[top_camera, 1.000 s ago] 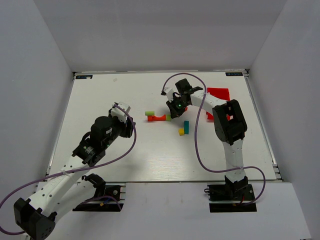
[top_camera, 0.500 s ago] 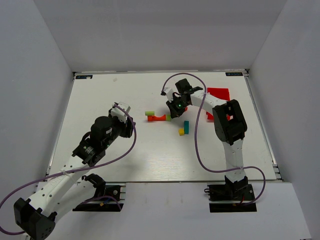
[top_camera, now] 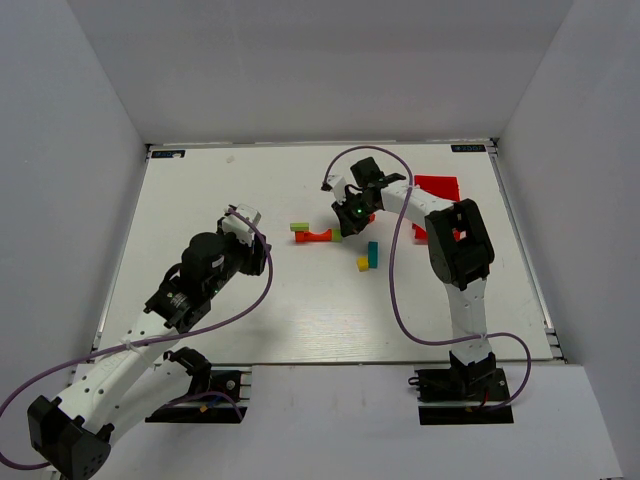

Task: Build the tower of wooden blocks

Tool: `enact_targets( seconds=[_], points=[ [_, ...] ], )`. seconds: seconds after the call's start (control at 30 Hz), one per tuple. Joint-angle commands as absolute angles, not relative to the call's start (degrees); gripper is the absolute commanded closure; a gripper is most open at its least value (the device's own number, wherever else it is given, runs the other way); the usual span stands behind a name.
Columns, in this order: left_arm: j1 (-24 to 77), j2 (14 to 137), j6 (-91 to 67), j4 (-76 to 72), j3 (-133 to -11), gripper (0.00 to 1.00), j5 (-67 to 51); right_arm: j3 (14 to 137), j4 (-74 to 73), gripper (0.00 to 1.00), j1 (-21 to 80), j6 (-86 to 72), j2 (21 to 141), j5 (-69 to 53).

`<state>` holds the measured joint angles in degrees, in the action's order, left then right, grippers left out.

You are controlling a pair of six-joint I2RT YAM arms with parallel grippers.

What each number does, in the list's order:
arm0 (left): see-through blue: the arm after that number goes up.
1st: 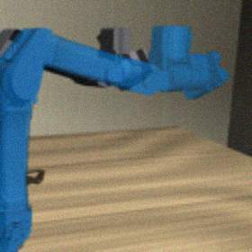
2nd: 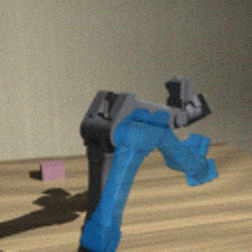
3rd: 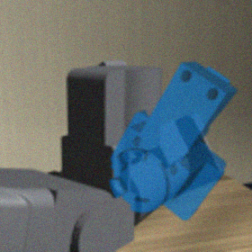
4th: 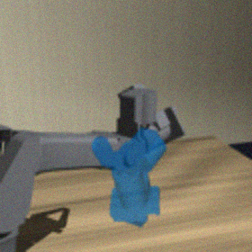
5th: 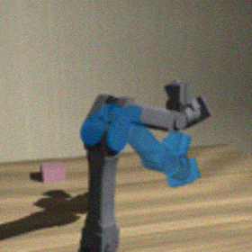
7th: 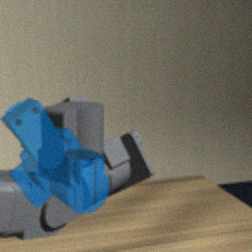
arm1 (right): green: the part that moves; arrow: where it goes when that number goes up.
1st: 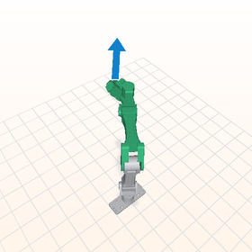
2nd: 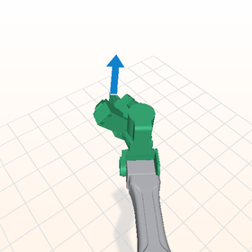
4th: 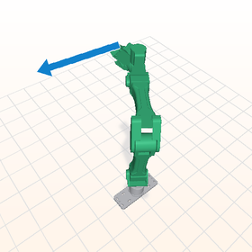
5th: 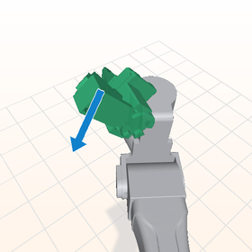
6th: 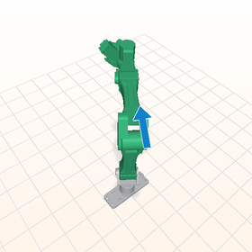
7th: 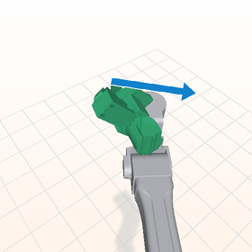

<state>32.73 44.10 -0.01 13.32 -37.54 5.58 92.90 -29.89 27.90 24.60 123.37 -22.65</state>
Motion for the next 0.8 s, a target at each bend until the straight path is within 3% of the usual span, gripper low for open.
enact_targets(
  seconds=[0.0, 0.37, 0.63, 0.67, 0.7, 0.73, 0.77],
  points=[
    [32.61, 43.68, 0.09, 12.92, -38.5, 0.35, 5.89, 93.25, -28.83, 1.0, 28.13, 25.14, 123.75, -23.99],
    [32.61, 43.68, 0.09, 12.92, -38.5, 0.35, 5.89, 93.16, -28.39, 1.0, 27.6, 24.0, 122.96, -21.19],
    [32.61, 43.68, 0.09, 12.92, -38.5, 0.35, 5.89, 83.95, -24.53, 1.0, 27.42, 28.64, 108.39, -13.36],
    [32.61, 43.68, 0.09, 12.92, -38.5, 0.34, 5.89, 82.98, -24.17, 0.65, 27.68, 29.87, 105.15, -13.45],
    [32.61, 43.68, 0.09, 12.92, -38.5, 0.31, 5.89, 79.14, -23.82, 0.47, 27.6, 34.93, 101.64, -13.71],
    [32.61, 43.16, 0.09, 12.92, -38.5, 0.2, 6.5, 77.45, -21.21, 0.32, 27.68, 36.46, 99.95, -15.1],
    [32.61, 43.15, 0.09, 13.44, -38.5, 0.16, 6.5, 73.78, -20.31, 0.26, 27.51, 39.78, 96.54, -15.81]
  ],
)
